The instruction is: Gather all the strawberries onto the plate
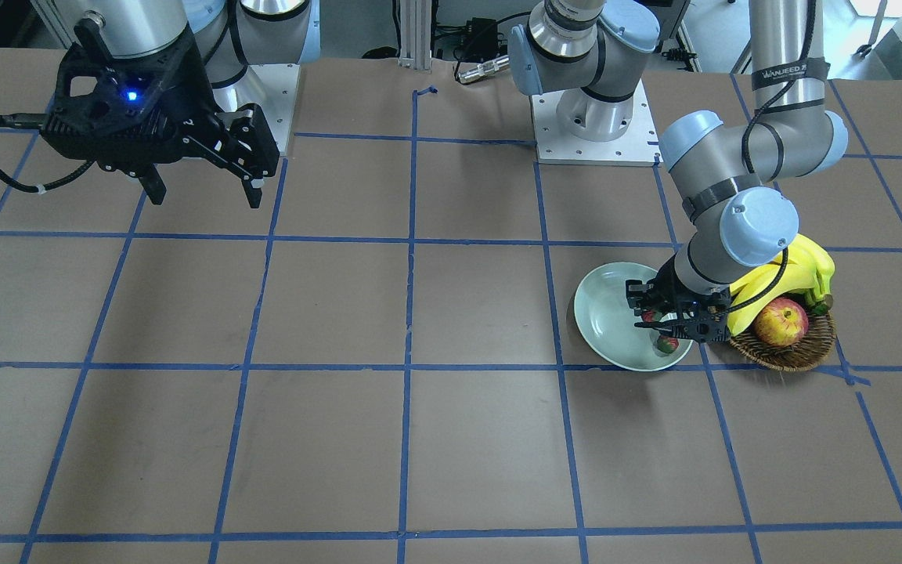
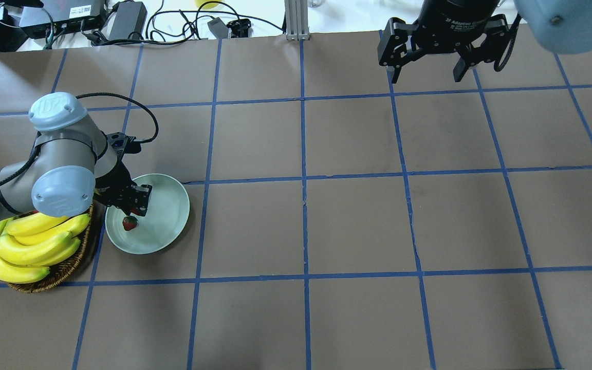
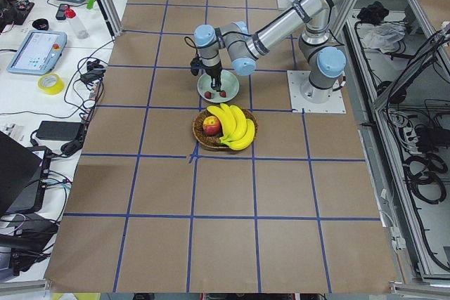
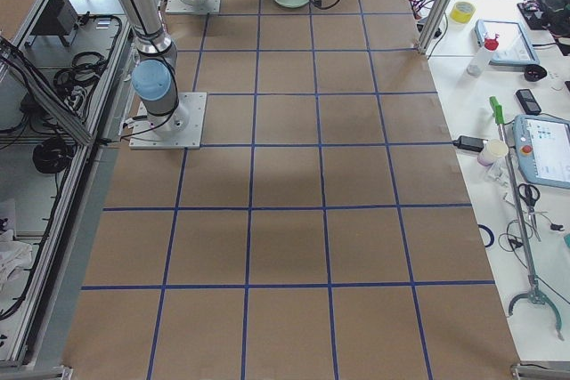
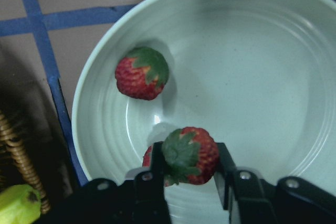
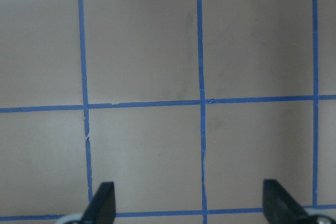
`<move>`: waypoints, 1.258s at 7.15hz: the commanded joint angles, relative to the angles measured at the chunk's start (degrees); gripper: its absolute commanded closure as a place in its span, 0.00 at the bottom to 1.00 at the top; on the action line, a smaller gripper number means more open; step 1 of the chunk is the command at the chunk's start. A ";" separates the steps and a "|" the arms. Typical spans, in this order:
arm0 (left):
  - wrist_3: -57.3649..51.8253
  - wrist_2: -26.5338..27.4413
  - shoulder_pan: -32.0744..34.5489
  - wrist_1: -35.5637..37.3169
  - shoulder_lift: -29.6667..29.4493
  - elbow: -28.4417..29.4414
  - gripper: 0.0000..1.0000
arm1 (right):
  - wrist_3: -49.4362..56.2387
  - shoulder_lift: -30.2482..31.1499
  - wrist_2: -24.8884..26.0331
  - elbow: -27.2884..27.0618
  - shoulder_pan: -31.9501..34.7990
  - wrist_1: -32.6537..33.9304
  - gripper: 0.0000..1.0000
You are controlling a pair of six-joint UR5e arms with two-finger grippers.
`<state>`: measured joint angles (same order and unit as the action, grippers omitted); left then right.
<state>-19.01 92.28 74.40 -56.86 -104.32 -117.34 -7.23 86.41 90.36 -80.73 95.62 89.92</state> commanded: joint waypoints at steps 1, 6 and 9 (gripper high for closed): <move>0.73 -4.47 0.05 0.00 -0.18 1.14 0.48 | 0.03 -0.01 0.00 -0.04 0.00 -0.01 0.00; 1.77 -3.52 3.45 -11.16 6.12 7.51 0.27 | 0.12 -0.01 0.00 -0.04 0.00 -0.01 0.00; 3.98 -3.43 9.96 -29.87 14.99 22.92 0.25 | 0.20 -0.01 0.00 -0.04 0.00 -0.01 0.00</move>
<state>-15.29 88.78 81.71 -81.83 -92.79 -99.11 -7.04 86.40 90.35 -80.74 95.63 89.91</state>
